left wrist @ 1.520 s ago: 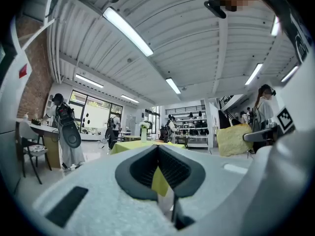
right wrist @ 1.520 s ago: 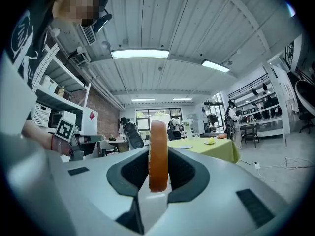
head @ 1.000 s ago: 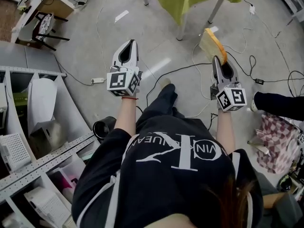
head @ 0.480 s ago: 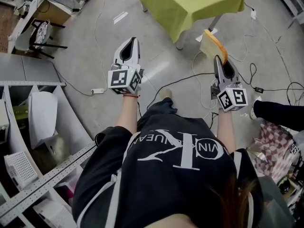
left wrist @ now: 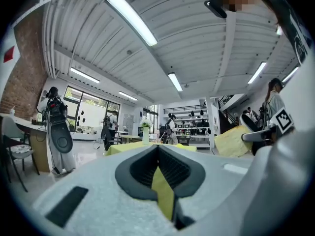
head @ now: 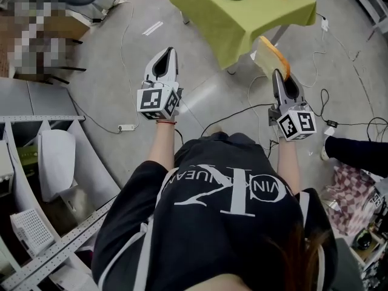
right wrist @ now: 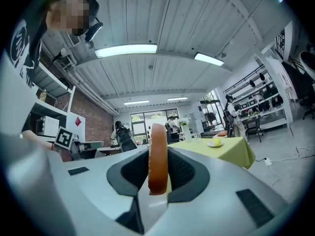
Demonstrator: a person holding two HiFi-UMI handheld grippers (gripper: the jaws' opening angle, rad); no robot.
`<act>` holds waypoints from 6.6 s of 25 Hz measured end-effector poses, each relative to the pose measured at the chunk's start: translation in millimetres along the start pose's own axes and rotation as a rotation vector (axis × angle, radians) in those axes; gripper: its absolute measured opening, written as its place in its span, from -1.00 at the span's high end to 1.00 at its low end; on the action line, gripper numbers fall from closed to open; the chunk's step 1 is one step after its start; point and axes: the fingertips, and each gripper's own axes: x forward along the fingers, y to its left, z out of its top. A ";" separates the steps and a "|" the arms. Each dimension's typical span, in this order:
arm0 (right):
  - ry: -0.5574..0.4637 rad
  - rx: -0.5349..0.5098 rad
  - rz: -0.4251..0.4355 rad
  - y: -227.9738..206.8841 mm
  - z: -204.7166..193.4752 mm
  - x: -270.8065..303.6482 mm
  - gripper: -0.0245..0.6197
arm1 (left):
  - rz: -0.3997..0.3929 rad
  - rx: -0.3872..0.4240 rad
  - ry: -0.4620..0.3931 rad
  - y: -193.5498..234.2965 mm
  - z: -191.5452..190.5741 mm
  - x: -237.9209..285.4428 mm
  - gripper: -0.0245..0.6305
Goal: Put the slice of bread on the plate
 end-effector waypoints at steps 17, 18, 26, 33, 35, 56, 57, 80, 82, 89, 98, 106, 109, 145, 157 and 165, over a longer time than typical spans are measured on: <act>-0.001 0.030 0.011 -18.6 -0.8 53.5 0.64 | -0.014 -0.004 0.034 23.3 -13.9 44.3 0.90; -0.002 0.036 0.009 -21.2 -0.8 60.5 0.64 | -0.011 -0.007 0.037 26.9 -16.0 50.0 0.90; 0.012 0.068 0.036 -42.8 -2.2 132.7 0.64 | 0.011 -0.007 0.052 60.9 -19.2 101.6 0.90; 0.031 0.092 0.064 -89.8 -0.8 204.7 0.64 | 0.014 -0.013 0.074 71.8 -26.3 179.7 0.90; 0.027 0.097 0.063 -95.6 4.1 216.2 0.64 | 0.012 -0.015 0.076 73.7 -24.6 192.6 0.90; 0.103 0.172 0.119 -150.9 -7.2 325.4 0.64 | -0.033 -0.033 0.119 76.5 -46.2 314.7 0.90; 0.109 0.181 0.126 -147.0 -8.1 330.1 0.64 | -0.029 -0.035 0.127 81.1 -46.8 314.3 0.90; 0.321 0.754 0.130 -162.8 -50.1 443.7 0.64 | -0.181 -0.025 0.202 122.5 -54.6 446.5 0.90; 0.353 0.788 0.099 -166.3 -59.2 446.5 0.63 | -0.197 -0.020 0.200 121.6 -53.6 453.3 0.90; 0.398 0.806 0.038 -175.8 -75.9 450.4 0.62 | -0.210 -0.023 0.207 125.2 -58.8 466.9 0.90; 0.486 0.629 -0.030 -188.0 -89.0 450.6 0.55 | -0.227 -0.022 0.211 127.2 -59.5 472.7 0.90; 0.566 0.472 -0.077 -194.7 -96.6 447.6 0.46 | -0.221 -0.027 0.213 130.9 -59.0 468.7 0.90; 0.570 0.457 -0.096 -196.7 -96.9 448.0 0.40 | -0.224 -0.030 0.214 130.9 -58.8 466.3 0.90; 0.386 0.053 -0.078 -206.4 -34.7 434.3 0.90 | -0.205 -0.048 0.151 123.5 -38.1 449.3 0.90; 0.245 -0.019 -0.057 -209.0 0.2 425.4 0.92 | -0.202 -0.052 0.096 117.6 -15.2 450.6 0.90; 0.166 -0.068 -0.048 -210.3 28.0 429.0 0.92 | -0.195 -0.031 0.056 117.5 2.7 454.2 0.90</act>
